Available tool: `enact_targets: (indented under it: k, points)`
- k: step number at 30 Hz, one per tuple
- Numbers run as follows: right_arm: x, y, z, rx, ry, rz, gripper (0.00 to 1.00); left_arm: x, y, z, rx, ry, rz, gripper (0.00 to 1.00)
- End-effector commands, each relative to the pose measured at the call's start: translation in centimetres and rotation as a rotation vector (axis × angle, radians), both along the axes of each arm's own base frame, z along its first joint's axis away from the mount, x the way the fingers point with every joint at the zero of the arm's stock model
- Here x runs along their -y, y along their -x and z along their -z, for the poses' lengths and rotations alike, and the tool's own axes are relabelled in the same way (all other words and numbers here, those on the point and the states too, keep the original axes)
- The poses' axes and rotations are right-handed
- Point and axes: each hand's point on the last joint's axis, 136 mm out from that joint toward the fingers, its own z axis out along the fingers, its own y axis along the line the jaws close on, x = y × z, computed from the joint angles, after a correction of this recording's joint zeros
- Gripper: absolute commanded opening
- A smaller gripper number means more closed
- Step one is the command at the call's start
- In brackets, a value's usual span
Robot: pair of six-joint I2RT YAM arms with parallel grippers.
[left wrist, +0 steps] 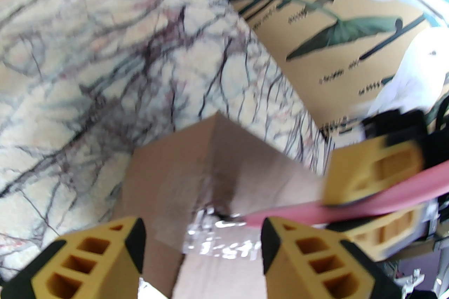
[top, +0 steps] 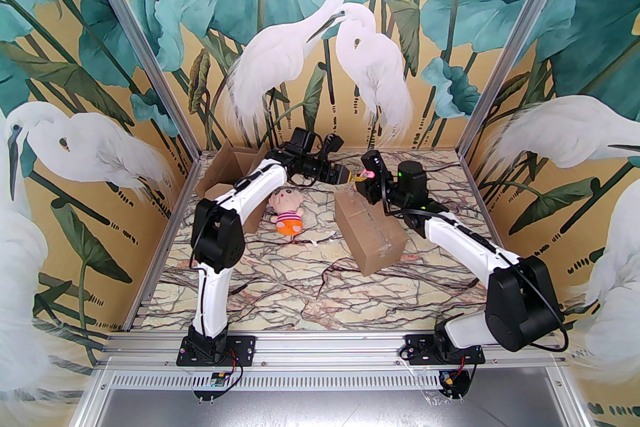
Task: Unpack the express box
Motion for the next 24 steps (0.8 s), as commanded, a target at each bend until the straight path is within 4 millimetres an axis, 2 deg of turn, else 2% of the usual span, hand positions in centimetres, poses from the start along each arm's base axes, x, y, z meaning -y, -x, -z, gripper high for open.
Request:
enact_targets:
  k: [1,9,16,24]
  points:
    - [-0.1,0.7,0.7,-0.052,0.02,-0.019,0.0,0.1,1.0,1.8,-0.054,-0.018,0.071,0.59]
    - [-0.2,0.6,1.1,-0.061,0.029,-0.021,0.0,0.4,1.4,4.0,-0.09,-0.034,0.08,0.57]
    - [-0.2,0.7,1.4,-0.068,0.058,-0.018,0.0,0.0,0.5,5.5,-0.106,-0.055,0.034,0.44]
    - [0.4,1.2,0.9,-0.062,0.102,0.029,0.0,-1.1,-1.1,5.8,-0.125,-0.04,-0.066,0.17]
